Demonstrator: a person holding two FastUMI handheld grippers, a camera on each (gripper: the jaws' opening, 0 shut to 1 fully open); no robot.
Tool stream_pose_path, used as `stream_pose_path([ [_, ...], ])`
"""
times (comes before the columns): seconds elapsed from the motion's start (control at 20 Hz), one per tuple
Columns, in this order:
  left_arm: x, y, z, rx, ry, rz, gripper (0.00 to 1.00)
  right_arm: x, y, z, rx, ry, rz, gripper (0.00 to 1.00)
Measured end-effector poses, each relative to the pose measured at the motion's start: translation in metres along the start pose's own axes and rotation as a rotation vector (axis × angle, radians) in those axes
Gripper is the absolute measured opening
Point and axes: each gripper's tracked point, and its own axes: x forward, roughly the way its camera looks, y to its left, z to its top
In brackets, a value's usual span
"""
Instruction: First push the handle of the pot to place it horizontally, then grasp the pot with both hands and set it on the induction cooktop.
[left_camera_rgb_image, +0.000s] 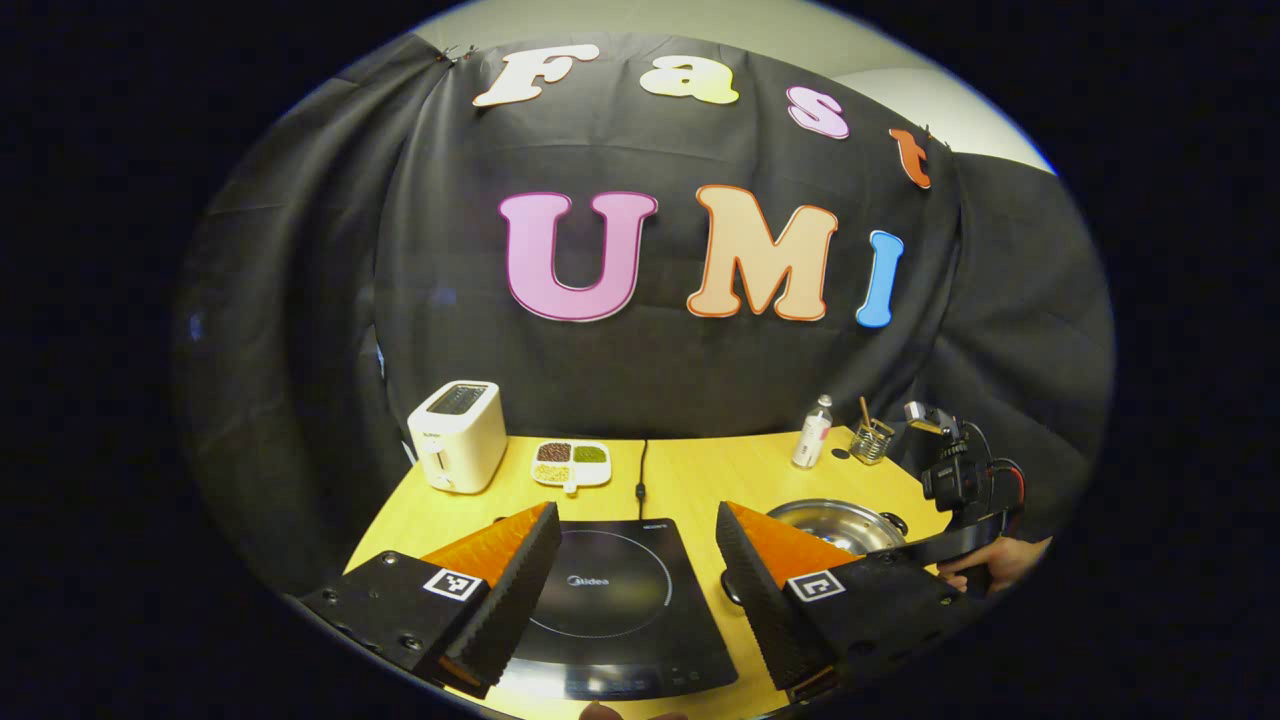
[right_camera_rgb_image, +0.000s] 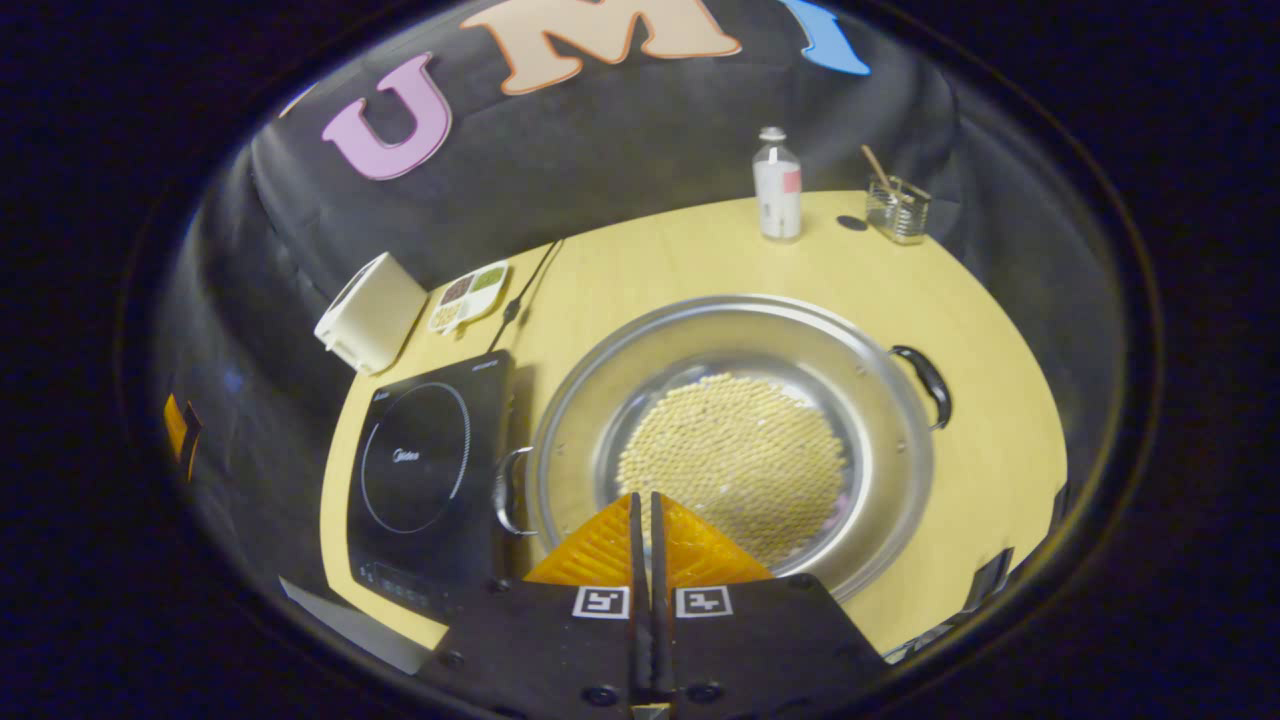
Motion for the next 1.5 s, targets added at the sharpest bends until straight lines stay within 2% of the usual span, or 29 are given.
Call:
stream_pose_path([
  [0.15,0.008,-0.019,-0.01,-0.021,0.036,-0.005,0.95,-0.003,-0.029,0.015,-0.033,-0.031,-0.026,0.05],
  [0.2,0.01,-0.024,-0.014,-0.026,0.05,-0.003,0.95,-0.004,-0.042,0.02,-0.049,-0.038,-0.045,0.13],
  [0.4,0.027,-0.054,-0.037,-0.062,0.116,-0.017,0.95,-0.007,-0.079,0.038,-0.089,-0.068,-0.084,0.34],
  [0.5,0.037,-0.068,-0.052,-0.08,0.154,-0.024,0.95,-0.005,-0.102,0.044,-0.101,-0.066,-0.116,0.58],
  [0.65,0.053,-0.085,-0.074,-0.118,0.21,-0.023,0.96,-0.003,-0.134,0.052,-0.118,-0.075,-0.16,0.69],
  [0.8,0.068,-0.092,-0.091,-0.103,0.25,-0.001,0.96,0.0,-0.153,0.063,-0.186,-0.105,-0.173,0.8],
  [0.85,0.072,-0.095,-0.098,-0.094,0.268,0.008,0.96,0.003,-0.156,0.065,-0.208,-0.104,-0.167,0.87],
  [1.0,0.086,-0.096,-0.128,-0.07,0.337,0.048,0.96,0.023,-0.163,0.06,-0.222,-0.068,-0.143,0.92],
  [1.4,0.118,-0.098,-0.194,-0.071,0.486,0.11,0.96,0.056,-0.178,0.044,-0.219,0.028,-0.062,0.93],
  [1.45,0.121,-0.1,-0.198,-0.072,0.49,0.107,1.0,0.058,-0.18,0.043,-0.205,0.036,-0.051,0.92],
  [1.5,0.124,-0.101,-0.199,-0.067,0.491,0.105,0.94,0.061,-0.182,0.042,-0.194,0.042,-0.043,0.92],
])
